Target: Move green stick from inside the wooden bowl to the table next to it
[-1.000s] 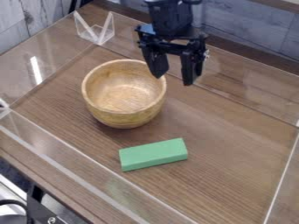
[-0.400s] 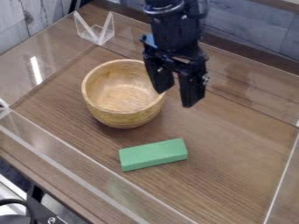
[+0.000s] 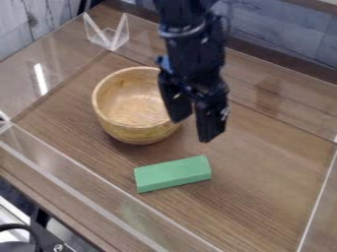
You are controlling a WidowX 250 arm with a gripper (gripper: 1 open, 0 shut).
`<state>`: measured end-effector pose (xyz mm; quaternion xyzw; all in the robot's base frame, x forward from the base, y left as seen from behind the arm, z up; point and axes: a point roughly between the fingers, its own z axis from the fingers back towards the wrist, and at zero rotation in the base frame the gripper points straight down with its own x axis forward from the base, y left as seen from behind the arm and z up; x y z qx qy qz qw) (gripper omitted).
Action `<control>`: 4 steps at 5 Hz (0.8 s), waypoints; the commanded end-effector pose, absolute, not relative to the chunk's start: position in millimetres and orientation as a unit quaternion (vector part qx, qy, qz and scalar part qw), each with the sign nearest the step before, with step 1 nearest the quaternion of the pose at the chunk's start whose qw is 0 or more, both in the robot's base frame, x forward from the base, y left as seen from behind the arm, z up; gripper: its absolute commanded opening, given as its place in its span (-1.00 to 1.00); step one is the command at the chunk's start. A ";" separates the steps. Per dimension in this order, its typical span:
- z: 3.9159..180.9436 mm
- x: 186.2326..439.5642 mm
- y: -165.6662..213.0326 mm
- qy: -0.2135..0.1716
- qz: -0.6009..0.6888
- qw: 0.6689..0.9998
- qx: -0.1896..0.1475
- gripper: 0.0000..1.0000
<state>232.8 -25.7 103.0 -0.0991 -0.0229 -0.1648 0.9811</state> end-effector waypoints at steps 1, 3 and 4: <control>92.1 229.8 -15.8 -0.043 -0.170 0.981 -0.087 1.00; 73.6 231.0 -1.8 -0.038 -0.188 0.978 -0.084 1.00; 67.3 222.6 6.1 -0.025 -0.219 0.972 -0.082 1.00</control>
